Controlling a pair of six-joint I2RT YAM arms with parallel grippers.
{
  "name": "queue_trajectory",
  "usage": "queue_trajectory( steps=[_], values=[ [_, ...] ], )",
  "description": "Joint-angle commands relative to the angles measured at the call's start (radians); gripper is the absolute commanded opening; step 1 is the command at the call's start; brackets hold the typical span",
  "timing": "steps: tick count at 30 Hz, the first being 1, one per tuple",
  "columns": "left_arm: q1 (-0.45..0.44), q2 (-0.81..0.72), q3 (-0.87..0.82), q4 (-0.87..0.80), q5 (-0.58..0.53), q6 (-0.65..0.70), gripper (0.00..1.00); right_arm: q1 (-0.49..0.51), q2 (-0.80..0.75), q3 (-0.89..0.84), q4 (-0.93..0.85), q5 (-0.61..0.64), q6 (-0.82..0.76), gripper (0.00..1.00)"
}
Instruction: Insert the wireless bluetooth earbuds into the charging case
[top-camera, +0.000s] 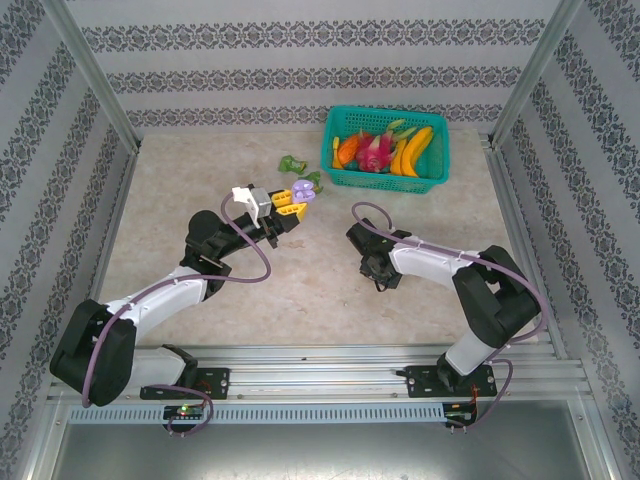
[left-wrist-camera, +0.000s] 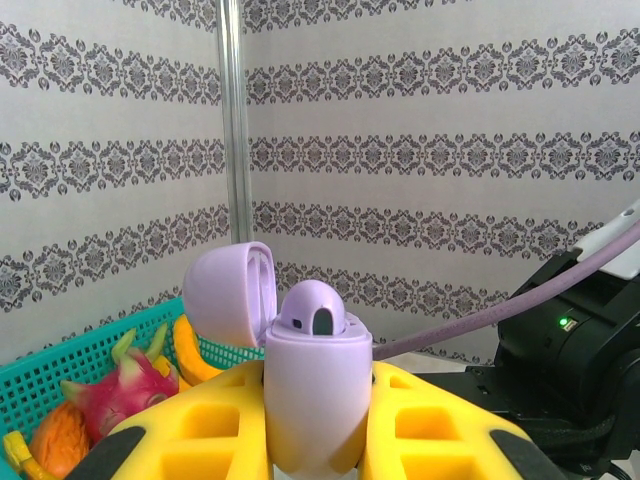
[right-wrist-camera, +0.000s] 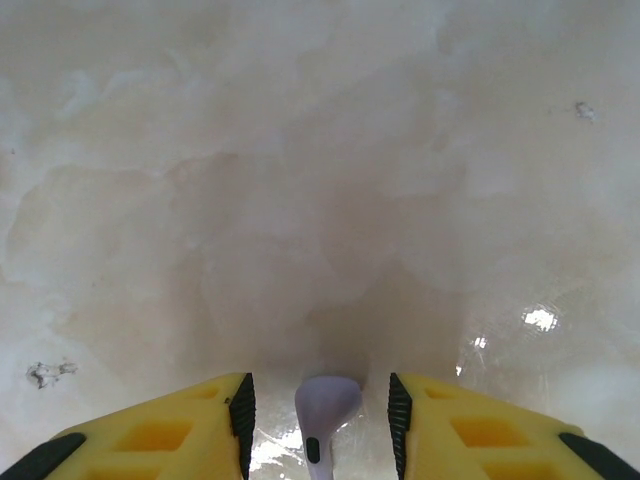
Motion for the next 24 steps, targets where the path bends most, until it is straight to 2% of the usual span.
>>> queue_trajectory(
  steps=[1, 16, 24],
  values=[
    [0.004, -0.011, -0.006, 0.032, -0.003, -0.007, 0.0, 0.009, 0.012, 0.008, -0.013, 0.017, 0.023, 0.42],
    [0.003, -0.008, -0.008, 0.04, -0.009, -0.007, 0.0, 0.04, 0.039, 0.001, -0.006, -0.006, 0.036, 0.42],
    [0.003, -0.013, -0.009, 0.038, -0.012, -0.007, 0.0, 0.039, 0.066, -0.001, 0.003, -0.008, -0.005, 0.34]
  ],
)
